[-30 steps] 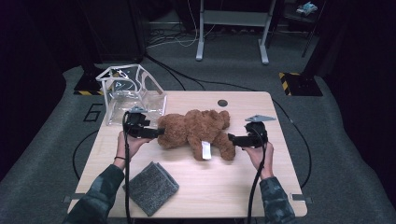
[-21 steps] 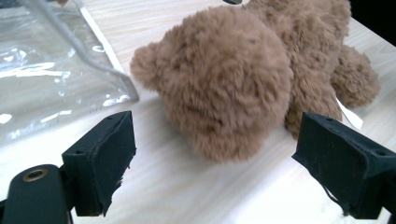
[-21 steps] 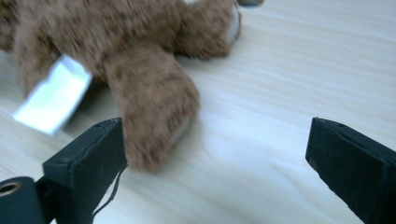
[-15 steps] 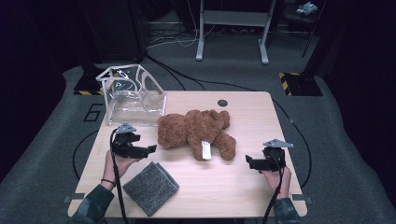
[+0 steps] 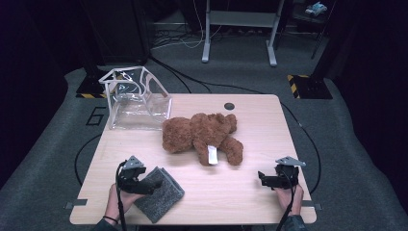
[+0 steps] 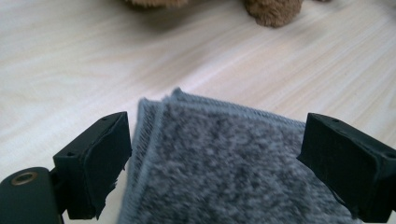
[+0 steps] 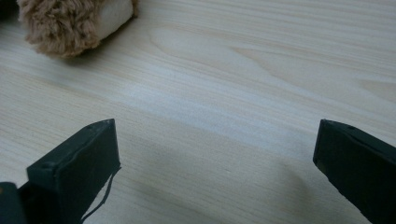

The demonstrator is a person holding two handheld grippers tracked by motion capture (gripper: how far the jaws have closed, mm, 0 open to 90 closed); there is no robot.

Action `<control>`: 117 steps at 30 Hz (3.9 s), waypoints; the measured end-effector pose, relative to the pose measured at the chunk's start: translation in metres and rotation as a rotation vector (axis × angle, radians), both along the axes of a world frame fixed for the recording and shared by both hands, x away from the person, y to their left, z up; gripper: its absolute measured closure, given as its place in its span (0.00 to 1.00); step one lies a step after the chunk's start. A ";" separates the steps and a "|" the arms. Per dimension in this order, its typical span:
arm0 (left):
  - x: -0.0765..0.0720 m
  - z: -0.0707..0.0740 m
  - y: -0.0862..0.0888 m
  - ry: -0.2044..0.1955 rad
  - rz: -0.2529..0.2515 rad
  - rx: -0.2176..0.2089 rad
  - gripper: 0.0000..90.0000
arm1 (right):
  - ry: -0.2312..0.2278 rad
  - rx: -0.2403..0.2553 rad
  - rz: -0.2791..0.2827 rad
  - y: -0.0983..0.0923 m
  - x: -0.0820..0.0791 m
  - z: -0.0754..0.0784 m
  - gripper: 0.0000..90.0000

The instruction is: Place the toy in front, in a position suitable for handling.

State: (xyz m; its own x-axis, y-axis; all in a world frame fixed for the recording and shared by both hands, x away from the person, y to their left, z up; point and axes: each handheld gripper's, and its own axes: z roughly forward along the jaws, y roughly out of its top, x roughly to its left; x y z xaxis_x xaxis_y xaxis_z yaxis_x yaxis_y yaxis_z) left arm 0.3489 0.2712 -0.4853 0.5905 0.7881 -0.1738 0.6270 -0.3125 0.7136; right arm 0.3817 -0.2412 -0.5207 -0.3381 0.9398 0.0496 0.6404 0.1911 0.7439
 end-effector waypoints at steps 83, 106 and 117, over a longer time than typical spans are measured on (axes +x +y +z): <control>-0.004 -0.001 -0.175 -0.203 -0.410 0.036 0.78 | 0.023 -0.060 -0.014 0.006 0.004 -0.009 0.00; 0.009 0.003 -0.127 -0.187 -0.221 0.028 0.12 | 0.019 -0.056 -0.024 0.006 0.004 -0.009 0.01; 0.021 -0.026 -0.033 -0.119 0.054 0.088 0.03 | 0.023 -0.061 -0.031 0.006 0.004 -0.009 0.00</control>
State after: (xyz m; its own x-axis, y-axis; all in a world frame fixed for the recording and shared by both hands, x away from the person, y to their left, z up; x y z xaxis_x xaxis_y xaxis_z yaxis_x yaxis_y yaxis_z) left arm 0.3695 0.2381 -0.5108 0.5589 0.8285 -0.0341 0.5571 -0.3447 0.7556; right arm 0.3859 -0.2348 -0.5298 -0.3079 0.9514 -0.0001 0.6638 0.2149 0.7163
